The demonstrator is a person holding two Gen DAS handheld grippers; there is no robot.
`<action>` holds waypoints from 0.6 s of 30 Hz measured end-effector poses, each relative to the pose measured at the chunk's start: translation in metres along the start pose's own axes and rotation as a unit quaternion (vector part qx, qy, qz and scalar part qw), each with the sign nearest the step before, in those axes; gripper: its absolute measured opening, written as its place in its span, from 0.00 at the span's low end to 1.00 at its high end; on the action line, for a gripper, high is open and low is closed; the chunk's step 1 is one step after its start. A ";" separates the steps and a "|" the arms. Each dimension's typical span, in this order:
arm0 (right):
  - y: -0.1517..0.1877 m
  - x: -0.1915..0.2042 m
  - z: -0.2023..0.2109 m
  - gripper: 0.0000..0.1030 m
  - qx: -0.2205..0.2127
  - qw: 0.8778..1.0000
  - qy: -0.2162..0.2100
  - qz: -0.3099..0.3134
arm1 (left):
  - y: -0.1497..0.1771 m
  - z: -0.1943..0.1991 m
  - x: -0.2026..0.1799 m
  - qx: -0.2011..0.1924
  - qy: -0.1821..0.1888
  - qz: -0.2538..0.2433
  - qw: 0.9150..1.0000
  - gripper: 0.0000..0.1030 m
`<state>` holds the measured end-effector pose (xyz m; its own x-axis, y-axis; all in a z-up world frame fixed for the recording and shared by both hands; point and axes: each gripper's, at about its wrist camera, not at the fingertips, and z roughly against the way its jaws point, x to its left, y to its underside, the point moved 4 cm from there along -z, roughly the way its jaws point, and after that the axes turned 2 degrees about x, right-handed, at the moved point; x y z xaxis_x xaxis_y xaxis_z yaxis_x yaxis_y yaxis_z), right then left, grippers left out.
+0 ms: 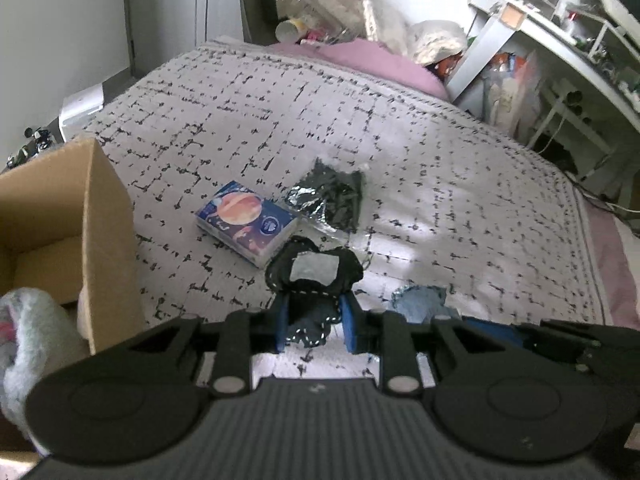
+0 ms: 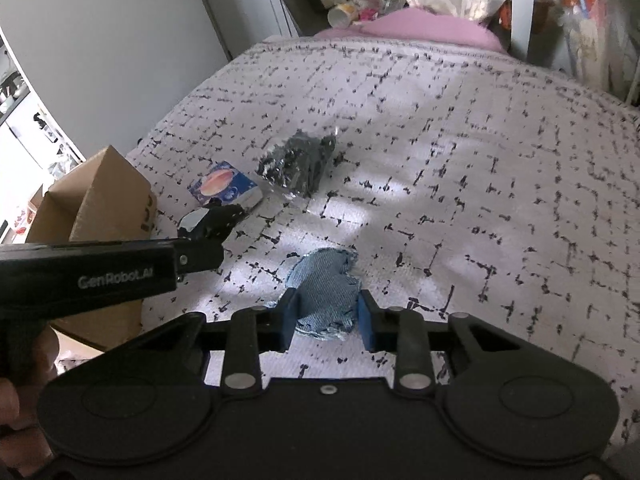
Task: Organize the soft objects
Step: 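Carry the black plush and the denim cloth over the box with both grippers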
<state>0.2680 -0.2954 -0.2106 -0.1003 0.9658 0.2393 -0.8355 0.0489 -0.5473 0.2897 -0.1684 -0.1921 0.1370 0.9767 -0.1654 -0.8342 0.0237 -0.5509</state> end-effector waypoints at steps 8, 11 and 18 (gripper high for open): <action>-0.002 0.018 0.029 0.30 -0.032 0.999 0.010 0.005 | 0.004 0.038 0.006 -0.027 0.009 0.001 1.000 0.25; -0.003 0.026 0.039 0.30 -0.044 0.999 0.010 0.011 | 0.003 0.053 0.014 -0.041 0.011 0.009 0.999 0.25; -0.004 0.045 0.055 0.30 -0.067 0.997 0.014 0.020 | 0.009 0.083 0.029 -0.068 0.011 0.017 0.998 0.25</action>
<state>0.2372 -0.2658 -0.1538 -0.1154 0.9741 0.1945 -0.7507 0.0427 -0.6593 0.2423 -0.1219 -0.1338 0.1224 0.9716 -0.2026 -0.7590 -0.0399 -0.6499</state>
